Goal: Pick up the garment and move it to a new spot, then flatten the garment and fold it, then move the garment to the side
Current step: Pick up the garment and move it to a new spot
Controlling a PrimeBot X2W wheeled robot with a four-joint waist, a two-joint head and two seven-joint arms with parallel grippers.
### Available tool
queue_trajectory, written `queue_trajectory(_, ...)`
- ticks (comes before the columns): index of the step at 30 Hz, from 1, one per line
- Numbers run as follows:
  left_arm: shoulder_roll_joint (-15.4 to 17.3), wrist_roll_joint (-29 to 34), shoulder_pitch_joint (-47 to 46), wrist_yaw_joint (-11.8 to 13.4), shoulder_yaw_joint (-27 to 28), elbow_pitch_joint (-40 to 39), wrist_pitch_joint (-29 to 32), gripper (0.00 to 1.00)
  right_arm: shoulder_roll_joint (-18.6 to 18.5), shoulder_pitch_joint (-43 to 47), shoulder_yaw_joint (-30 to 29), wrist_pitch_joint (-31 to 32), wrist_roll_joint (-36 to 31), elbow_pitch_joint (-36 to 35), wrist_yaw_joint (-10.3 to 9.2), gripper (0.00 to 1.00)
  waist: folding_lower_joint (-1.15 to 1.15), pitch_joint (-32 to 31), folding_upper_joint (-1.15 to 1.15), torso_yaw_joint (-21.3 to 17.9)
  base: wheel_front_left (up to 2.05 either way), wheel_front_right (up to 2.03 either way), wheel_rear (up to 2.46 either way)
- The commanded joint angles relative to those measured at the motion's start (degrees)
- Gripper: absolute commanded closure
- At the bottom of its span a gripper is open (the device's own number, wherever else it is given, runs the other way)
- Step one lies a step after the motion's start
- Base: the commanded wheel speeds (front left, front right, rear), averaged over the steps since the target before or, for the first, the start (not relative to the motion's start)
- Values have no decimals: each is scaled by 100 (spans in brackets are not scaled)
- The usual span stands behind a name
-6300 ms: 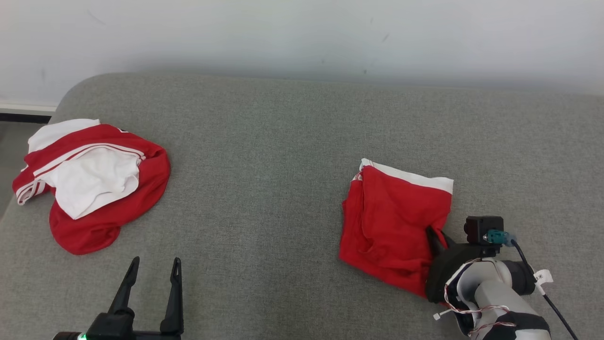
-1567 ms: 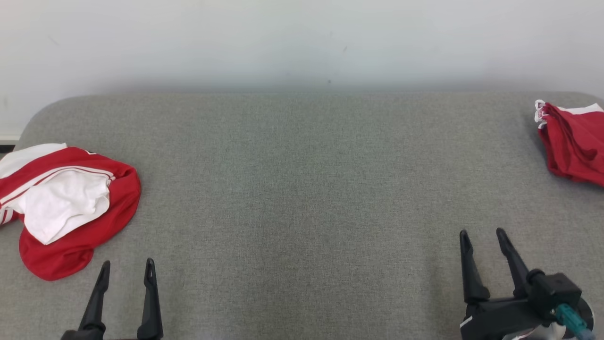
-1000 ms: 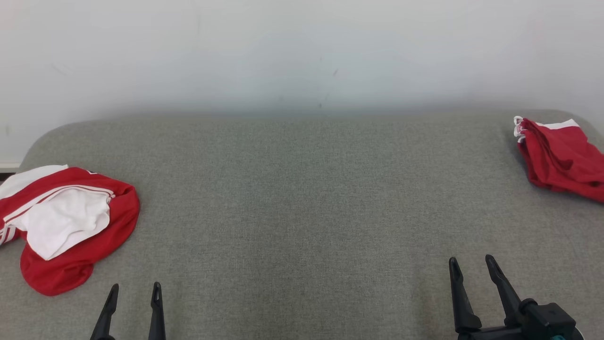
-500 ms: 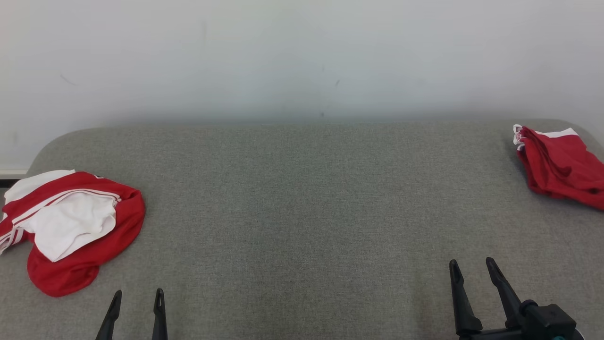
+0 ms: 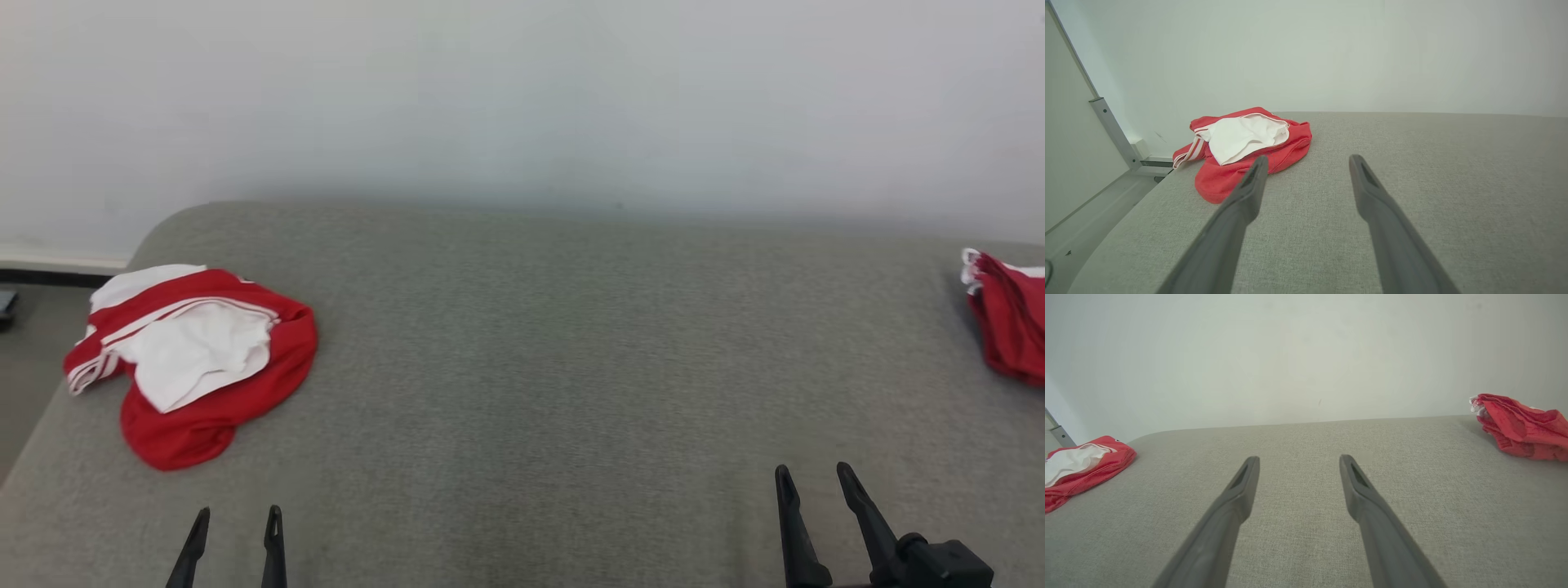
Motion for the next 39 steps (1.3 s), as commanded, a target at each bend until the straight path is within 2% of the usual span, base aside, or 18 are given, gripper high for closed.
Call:
queue_trajectory(1, 47, -37, -62, -3, 20, 32, -20, 0, 9, 56, 23, -43, 59, 36, -15, 0, 0, 1, 0, 421, 0, 0, 0)
queue_trajectory(7, 91, -83, -60, 32, 45, 84, -20, 0, 8, 14, 34, -111, 112, 120, -15, 0, 0, 68, 0, 1047, 0, 0, 0)
queue_trajectory(21, 118, -212, -92, 93, 116, 131, -20, 0, 7, -145, 131, -150, 59, 230, -15, 0, 0, 204, 0, 2054, 0, 0, 0)
queue_trajectory(28, 81, -257, -32, 158, 181, 81, -20, 0, 7, -168, 160, -114, 10, 239, -15, 0, 0, 234, 0, 2289, 0, 0, 0)
queue_trajectory(39, 37, -284, 77, 272, 227, -44, -20, 0, 7, -226, 195, -36, -59, 183, -15, 0, 0, 289, 0, 2313, 0, 0, 0)
